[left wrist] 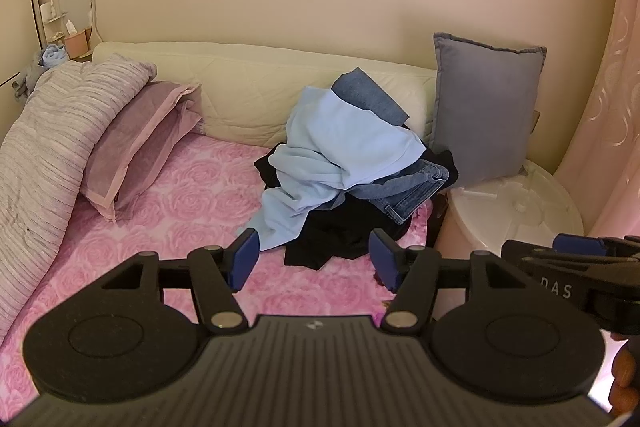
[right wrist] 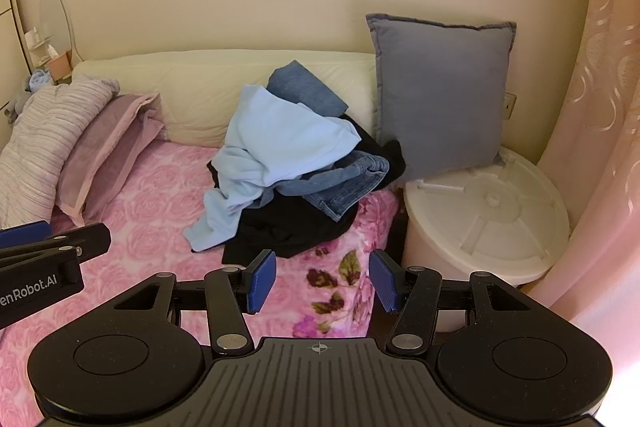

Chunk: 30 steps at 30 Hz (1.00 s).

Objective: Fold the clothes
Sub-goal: 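Move both grippers toward the clothes pile on the bed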

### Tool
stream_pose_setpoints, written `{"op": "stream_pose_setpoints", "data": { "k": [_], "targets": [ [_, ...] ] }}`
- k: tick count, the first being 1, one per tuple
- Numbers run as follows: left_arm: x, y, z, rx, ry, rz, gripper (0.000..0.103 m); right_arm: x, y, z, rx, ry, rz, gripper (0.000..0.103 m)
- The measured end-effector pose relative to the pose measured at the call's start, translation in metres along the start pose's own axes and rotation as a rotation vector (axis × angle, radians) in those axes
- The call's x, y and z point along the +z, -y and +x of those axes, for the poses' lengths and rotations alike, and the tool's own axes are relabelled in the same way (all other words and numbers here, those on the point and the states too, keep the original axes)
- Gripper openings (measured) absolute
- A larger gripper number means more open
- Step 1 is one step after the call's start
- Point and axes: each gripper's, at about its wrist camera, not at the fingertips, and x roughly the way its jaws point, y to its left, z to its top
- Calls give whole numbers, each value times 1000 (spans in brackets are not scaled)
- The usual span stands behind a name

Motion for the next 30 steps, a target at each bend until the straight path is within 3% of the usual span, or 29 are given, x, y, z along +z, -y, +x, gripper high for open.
{"op": "stream_pose_setpoints", "data": {
  "k": [30],
  "targets": [
    [-9, -10, 12, 15, -8, -14, 57, 11, -5, 8, -15, -6, -11, 56]
  ]
}}
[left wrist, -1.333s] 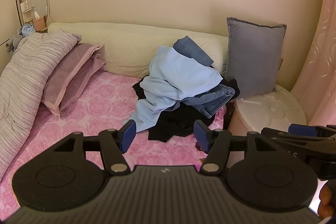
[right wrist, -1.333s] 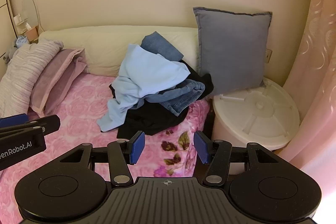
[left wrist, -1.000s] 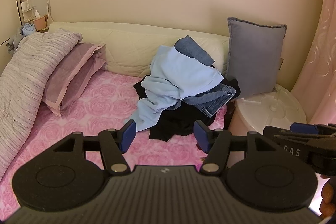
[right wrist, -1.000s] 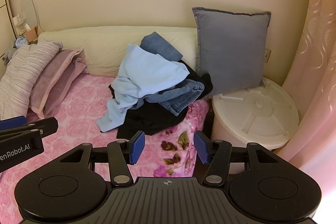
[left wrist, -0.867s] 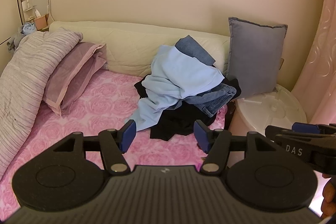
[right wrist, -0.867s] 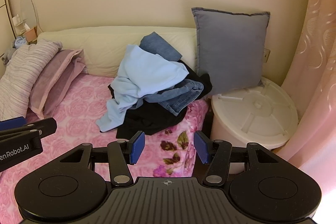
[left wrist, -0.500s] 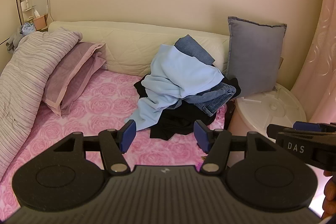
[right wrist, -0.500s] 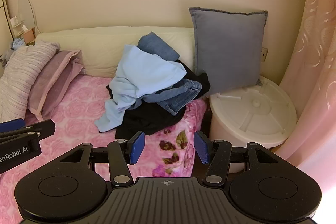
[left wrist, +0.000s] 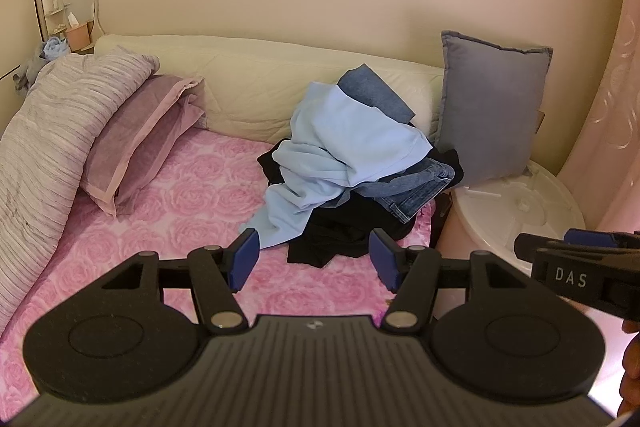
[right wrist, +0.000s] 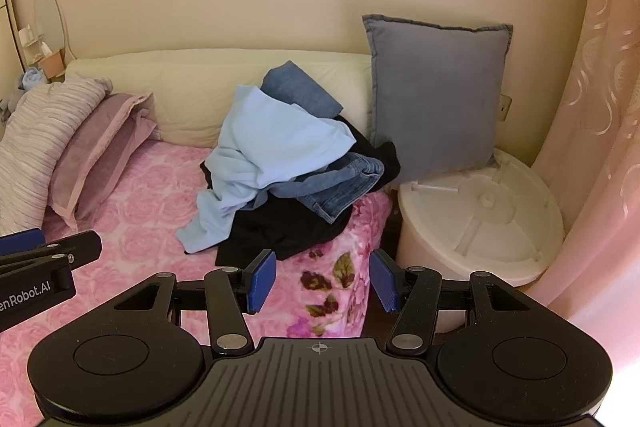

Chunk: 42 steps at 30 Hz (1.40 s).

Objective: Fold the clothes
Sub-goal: 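Move both grippers toward the clothes pile on the bed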

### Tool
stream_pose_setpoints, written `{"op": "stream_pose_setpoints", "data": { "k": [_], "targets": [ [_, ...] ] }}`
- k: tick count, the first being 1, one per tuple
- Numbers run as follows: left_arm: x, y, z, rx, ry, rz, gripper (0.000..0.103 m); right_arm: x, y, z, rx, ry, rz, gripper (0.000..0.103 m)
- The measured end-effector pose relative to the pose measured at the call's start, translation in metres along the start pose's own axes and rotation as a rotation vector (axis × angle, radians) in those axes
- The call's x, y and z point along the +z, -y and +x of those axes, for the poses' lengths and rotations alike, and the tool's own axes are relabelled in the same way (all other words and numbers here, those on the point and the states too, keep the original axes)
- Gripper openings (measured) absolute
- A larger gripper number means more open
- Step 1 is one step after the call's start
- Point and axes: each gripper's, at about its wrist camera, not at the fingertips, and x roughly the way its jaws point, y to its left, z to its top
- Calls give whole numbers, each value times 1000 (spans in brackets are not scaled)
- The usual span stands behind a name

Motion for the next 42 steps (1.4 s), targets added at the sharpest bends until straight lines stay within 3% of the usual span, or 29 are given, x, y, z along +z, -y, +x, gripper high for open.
{"op": "stream_pose_setpoints", "data": {
  "k": [24, 42],
  "targets": [
    [22, -6, 54, 57, -55, -44, 57, 31, -2, 55, 26, -42, -62, 56],
    [59, 13, 148, 104, -154, -63, 57, 79, 27, 150, 71, -122, -87, 56]
  ]
}}
